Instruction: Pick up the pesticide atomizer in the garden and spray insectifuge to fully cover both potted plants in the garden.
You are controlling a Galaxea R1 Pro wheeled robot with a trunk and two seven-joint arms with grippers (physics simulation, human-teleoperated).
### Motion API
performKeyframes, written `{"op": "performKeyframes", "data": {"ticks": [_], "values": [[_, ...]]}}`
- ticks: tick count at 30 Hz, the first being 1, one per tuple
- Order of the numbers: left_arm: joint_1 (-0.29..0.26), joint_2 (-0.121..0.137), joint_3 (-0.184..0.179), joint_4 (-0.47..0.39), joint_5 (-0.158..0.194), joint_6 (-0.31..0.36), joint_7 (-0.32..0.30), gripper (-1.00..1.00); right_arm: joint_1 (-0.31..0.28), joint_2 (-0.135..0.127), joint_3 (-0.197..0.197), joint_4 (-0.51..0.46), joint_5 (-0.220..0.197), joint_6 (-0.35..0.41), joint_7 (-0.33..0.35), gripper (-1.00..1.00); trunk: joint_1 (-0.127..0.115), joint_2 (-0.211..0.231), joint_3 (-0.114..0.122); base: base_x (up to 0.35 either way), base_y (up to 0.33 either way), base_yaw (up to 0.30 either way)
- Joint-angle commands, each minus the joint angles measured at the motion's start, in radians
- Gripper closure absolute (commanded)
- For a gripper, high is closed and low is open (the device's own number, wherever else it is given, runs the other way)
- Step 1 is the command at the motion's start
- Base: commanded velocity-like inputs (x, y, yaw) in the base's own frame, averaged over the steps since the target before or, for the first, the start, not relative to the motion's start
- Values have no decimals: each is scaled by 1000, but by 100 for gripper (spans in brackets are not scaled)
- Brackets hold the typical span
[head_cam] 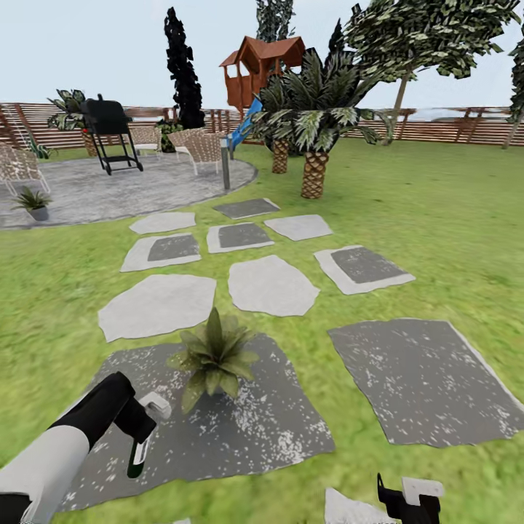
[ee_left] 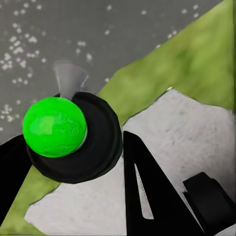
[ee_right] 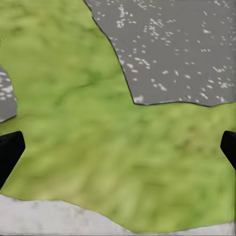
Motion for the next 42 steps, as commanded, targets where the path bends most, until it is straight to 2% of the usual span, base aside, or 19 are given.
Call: {"op": "performKeyframes", "data": {"ticks": [1, 7, 13, 22, 23, 25, 26, 42], "values": [[-7, 1, -4, -2, -8, 5, -9, 100, -1, 0, -5, 1, 11, -2, -5, -100, -1, 0, -1, -263, -178, 273], [-54, -2, -5, -2, -7, 68, -12, 100, -1, 0, -5, 1, 11, -2, -5, -100, -1, 0, -1, -215, -156, 205], [-72, -5, -5, -4, -5, 123, -15, 100, -1, 0, -5, 1, 11, -2, -5, -100, -1, 0, -1, 147, -167, 19], [-74, -5, -6, -11, -5, 127, -16, 100, -1, 0, -5, 1, 11, -2, -5, -100, -1, 0, -1, 239, -190, 0], [-75, -5, -7, -47, -3, 130, -30, 100, -1, 1, -5, 1, 11, -2, -5, -100, -1, 0, -1, 195, -142, 184], [-75, -5, -8, -63, -11, 130, -96, 100, -1, 1, -5, 1, 11, -2, -5, -100, -1, 0, -1, 220, -174, 257], [-75, -5, -8, -68, -14, 130, -102, 100, -1, 1, -5, 1, 11, -2, -5, -100, -1, 0, -1, 229, -187, 272], [-62, -4, -13, -69, -19, 144, -109, 100, -1, 1, -5, 1, 11, -2, -5, -100, -1, 0, -1, 46, -55, 206]]}}
